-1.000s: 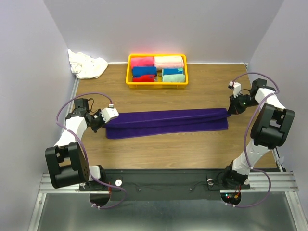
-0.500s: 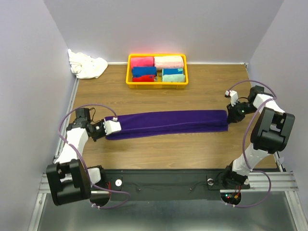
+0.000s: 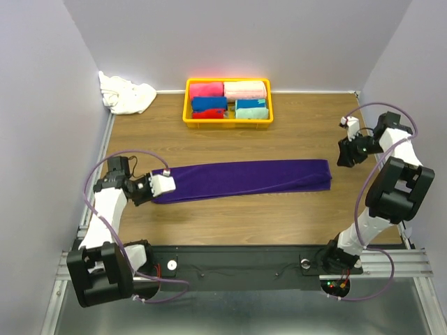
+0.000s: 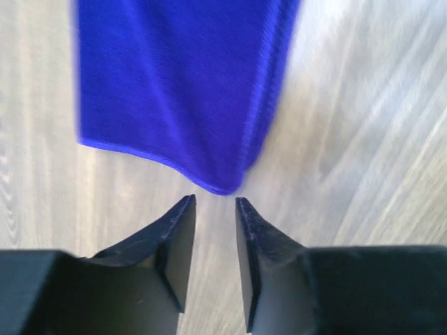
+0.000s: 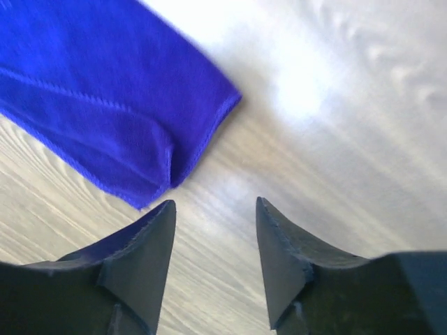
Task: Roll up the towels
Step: Fold the towel
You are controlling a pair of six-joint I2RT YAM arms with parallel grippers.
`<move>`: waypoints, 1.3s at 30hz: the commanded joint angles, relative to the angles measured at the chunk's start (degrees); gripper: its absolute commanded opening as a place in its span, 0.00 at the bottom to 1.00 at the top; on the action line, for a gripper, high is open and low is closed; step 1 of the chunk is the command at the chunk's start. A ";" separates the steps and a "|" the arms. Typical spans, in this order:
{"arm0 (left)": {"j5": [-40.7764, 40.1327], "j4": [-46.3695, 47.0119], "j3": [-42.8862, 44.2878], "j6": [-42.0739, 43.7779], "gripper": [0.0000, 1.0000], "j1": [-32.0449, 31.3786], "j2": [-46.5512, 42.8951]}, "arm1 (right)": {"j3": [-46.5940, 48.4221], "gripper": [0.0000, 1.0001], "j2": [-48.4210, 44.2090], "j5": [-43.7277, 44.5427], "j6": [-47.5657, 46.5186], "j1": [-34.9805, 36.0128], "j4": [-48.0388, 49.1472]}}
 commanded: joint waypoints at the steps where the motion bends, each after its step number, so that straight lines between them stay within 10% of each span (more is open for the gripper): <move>1: 6.98 0.03 7.44 -10.12 0.37 -0.48 4.89 | 4.37 0.48 2.07 -2.39 3.16 4.16 -3.17; 15: -7.50 13.55 10.97 -35.19 0.35 -17.44 21.96 | -0.35 0.46 9.28 11.39 6.95 13.14 -0.89; 27: -17.60 18.31 27.02 -45.31 0.27 -15.35 43.31 | -16.02 0.44 -0.37 18.62 -4.21 19.65 -6.59; 39: -17.87 17.69 29.61 -43.65 0.28 -11.91 43.07 | -2.93 0.34 -4.51 4.22 -1.67 19.39 -15.39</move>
